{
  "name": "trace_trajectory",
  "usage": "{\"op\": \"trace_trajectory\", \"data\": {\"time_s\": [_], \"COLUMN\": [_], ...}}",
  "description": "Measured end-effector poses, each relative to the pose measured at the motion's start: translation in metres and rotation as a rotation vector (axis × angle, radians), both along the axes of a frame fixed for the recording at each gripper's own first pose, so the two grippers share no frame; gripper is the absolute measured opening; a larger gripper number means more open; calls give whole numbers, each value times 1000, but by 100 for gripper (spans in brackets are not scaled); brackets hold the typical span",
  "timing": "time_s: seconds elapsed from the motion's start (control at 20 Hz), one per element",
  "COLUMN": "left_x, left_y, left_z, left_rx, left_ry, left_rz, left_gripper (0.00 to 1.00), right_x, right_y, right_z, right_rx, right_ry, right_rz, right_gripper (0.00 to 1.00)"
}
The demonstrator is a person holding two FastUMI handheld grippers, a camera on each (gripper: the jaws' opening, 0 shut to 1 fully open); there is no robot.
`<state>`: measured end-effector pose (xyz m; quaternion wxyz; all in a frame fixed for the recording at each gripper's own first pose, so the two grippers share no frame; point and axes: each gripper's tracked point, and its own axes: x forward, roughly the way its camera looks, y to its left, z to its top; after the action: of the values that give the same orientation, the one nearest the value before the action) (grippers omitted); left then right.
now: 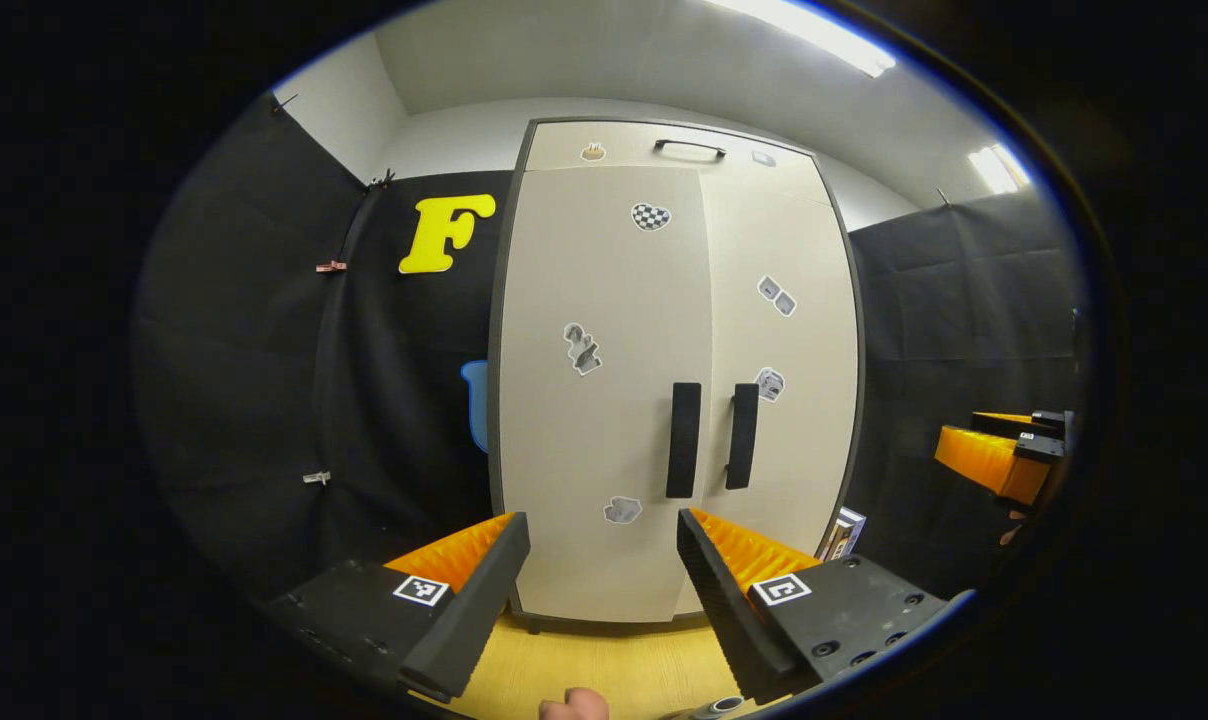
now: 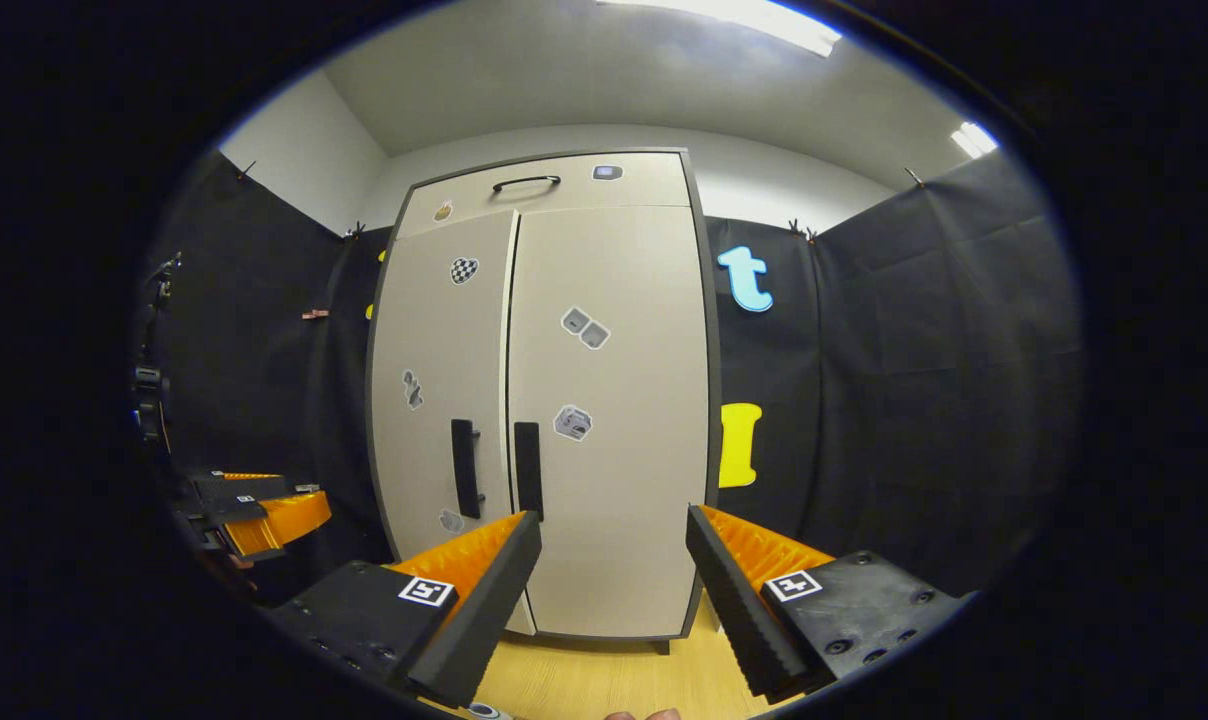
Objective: Grasp the bottle in the cabinet with the left hand and place it on the coaster, then close the right door with the right hand and the left door with the left hand.
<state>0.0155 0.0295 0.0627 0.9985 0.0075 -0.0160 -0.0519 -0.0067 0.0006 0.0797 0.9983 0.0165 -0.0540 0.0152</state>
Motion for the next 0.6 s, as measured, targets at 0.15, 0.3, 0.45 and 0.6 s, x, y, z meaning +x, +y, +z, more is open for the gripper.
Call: {"op": "trace_trajectory", "data": {"time_s": [0.15,0.3,0.45,0.6], "left_x": [4,4,5,5], "left_y": [3,5,6,6], "left_z": [0,3,4,2], "left_rx": [-2,9,11,6], "left_ry": [0,-6,-9,-5], "left_rz": [5,9,11,10], "left_gripper": [95,95,95,95], "right_x": [3,6,6,7], "right_y": [-1,0,2,3], "right_z": [0,1,0,1], "right_rx": [13,20,13,12], "right_ry": [-3,-3,-3,-5], "right_rz": [-9,-9,-8,-6], "right_gripper": [97,97,97,97]}}
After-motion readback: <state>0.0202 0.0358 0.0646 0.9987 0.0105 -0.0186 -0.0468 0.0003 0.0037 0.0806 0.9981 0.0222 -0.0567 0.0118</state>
